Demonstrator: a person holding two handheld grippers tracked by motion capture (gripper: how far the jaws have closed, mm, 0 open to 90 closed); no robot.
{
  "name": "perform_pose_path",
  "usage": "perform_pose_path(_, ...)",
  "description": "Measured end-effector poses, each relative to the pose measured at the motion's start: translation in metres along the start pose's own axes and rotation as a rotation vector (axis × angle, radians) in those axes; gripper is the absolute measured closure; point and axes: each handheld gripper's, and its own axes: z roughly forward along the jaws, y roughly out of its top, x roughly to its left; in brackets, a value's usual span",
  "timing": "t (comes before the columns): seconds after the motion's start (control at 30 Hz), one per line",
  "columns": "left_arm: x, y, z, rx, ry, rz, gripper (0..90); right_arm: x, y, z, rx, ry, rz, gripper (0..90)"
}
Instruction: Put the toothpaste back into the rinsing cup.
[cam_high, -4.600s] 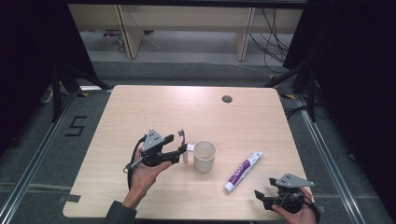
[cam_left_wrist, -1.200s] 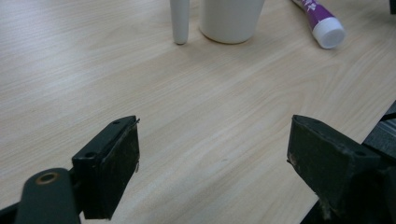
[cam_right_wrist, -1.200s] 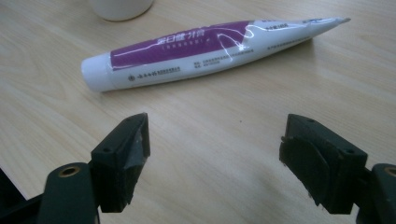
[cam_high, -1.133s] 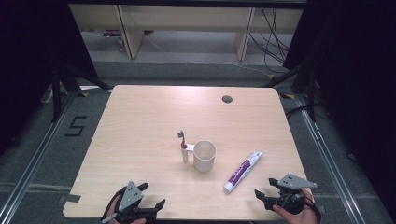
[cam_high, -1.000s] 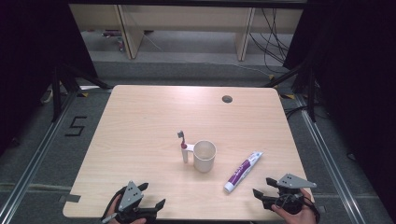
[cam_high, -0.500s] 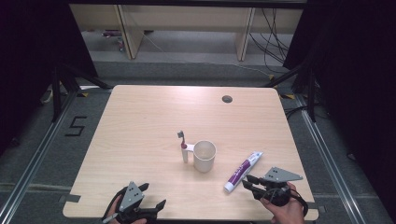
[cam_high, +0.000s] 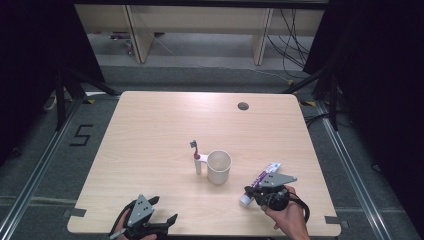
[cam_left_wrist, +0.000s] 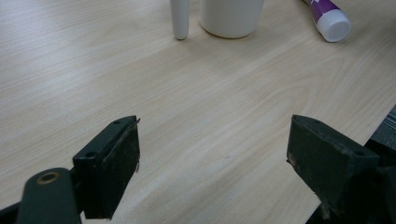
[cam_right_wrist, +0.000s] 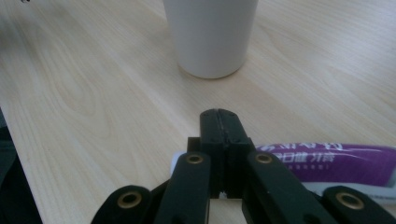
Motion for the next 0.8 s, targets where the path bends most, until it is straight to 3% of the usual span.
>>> perform_pose_path(0.03, 0.0, 0.0, 0.0, -0.003, -0.002, 0.001, 16.8, 0.0, 0.002, 0.005, 0.012, 0.006, -0.016, 90.0)
perform_pose_path(0.13, 0.001, 0.0, -0.001, 0.003, -0.001, 0.013, 16.9, 0.001, 0.004, 0.01, 0.039, 0.004, 0.008, 90.0)
perform_pose_path(0.17, 0.0, 0.0, -0.001, 0.003, -0.002, 0.013, 17.1, -0.001, 0.005, 0.013, 0.027, 0.008, -0.014, 90.0)
perform_pose_path(0.2, 0.0, 0.0, -0.001, 0.003, -0.002, 0.013, 17.1, 0.001, 0.005, 0.013, 0.039, 0.007, 0.005, 90.0)
perform_pose_path(0.23, 0.0, 0.001, -0.002, 0.01, 0.001, 0.017, 17.1, -0.001, 0.005, 0.015, 0.038, 0.009, -0.014, 90.0)
perform_pose_path(0.3, 0.0, 0.0, -0.001, 0.002, -0.002, 0.014, 17.1, 0.001, 0.005, 0.016, 0.052, 0.008, 0.023, 90.0)
perform_pose_path(0.43, 0.0, 0.001, -0.001, 0.013, 0.0, 0.019, 17.1, -0.003, 0.004, 0.02, 0.063, 0.012, -0.014, 90.0)
perform_pose_path(0.8, -0.001, 0.001, -0.002, 0.009, 0.0, 0.015, 17.1, 0.004, 0.0, 0.016, 0.087, 0.042, -0.016, 90.0)
